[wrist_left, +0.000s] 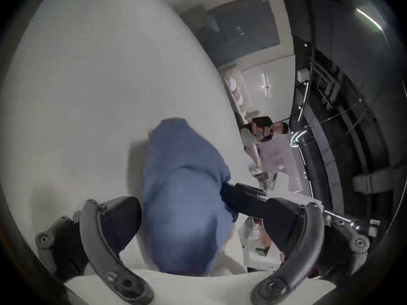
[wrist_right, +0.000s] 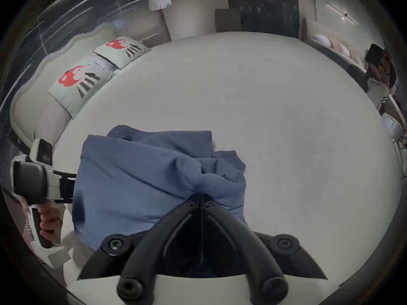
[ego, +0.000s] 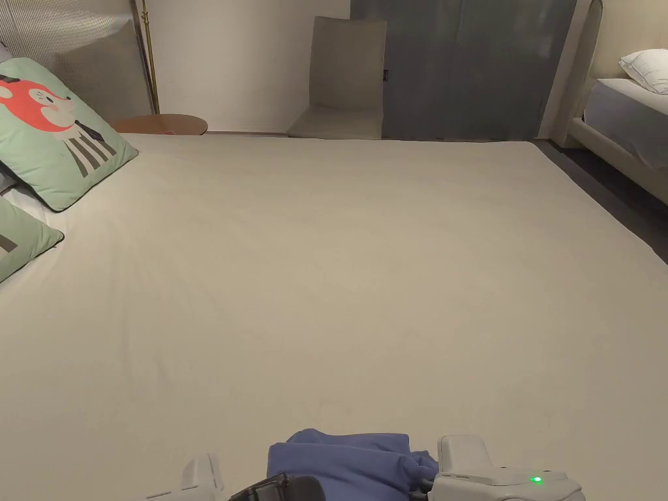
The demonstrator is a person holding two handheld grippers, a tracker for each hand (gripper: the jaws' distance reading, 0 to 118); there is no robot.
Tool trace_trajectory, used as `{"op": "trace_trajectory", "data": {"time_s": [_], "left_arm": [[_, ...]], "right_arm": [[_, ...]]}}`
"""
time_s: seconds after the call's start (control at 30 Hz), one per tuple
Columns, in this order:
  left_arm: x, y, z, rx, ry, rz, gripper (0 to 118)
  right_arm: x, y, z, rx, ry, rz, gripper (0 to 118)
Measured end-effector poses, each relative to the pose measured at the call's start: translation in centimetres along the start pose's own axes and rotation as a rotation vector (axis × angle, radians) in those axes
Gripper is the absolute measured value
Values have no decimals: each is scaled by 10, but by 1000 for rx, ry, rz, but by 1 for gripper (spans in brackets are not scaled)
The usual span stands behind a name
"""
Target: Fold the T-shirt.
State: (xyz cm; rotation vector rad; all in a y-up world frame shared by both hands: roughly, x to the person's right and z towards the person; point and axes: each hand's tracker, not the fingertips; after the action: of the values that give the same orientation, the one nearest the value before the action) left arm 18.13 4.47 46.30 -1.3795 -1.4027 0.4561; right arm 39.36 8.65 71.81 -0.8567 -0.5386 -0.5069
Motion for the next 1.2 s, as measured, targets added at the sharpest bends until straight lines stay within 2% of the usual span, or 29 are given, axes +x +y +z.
{"op": "trace_trajectory", "data": {"time_s": [0.1, 0.13, 0.17, 0.2, 0.27, 0.3, 0.37, 0.53, 0.7, 0.9, 1.13, 1.17, 1.2], "left_arm": [[-3, 1, -12, 4, -10, 3, 91], [-2, 2, -14, 13, 38, 13, 68], [-6, 2, -15, 17, 106, 7, 52], [-8, 2, -13, 14, 75, 11, 41], [-15, 3, -2, 19, 21, 92, 33], [-15, 4, 2, 27, 22, 79, 27], [-14, 7, 14, 40, 15, 87, 25], [-18, 25, 82, 124, 26, 60, 24], [-45, 49, 195, 305, 138, 82, 24], [-82, 68, 296, 447, 261, 166, 24], [-107, 78, 317, 457, 337, 232, 25], [-106, 78, 314, 465, 380, 230, 29], [-104, 75, 312, 490, 428, 219, 39]], "right_arm": [[4, -3, 1, 7, 19, -31, 0], [5, -4, 1, 11, 21, -41, 0], [6, -5, 3, 19, 28, -52, 0], [7, -6, 6, 31, 38, -60, 0], [7, -9, 13, 71, 63, -83, 0], [5, -9, 18, 92, 78, -94, 0], [-1, -7, 27, 130, 109, -105, 0], [-27, 14, 45, 215, 115, -36, 0], [-59, 36, 40, 254, 157, 6, 0], [-93, 47, 23, 228, 186, 44, 0], [-113, 53, 18, 225, 201, 75, 0], [-114, 54, 19, 225, 199, 83, 0], [-114, 55, 20, 229, 194, 86, 0]]}}
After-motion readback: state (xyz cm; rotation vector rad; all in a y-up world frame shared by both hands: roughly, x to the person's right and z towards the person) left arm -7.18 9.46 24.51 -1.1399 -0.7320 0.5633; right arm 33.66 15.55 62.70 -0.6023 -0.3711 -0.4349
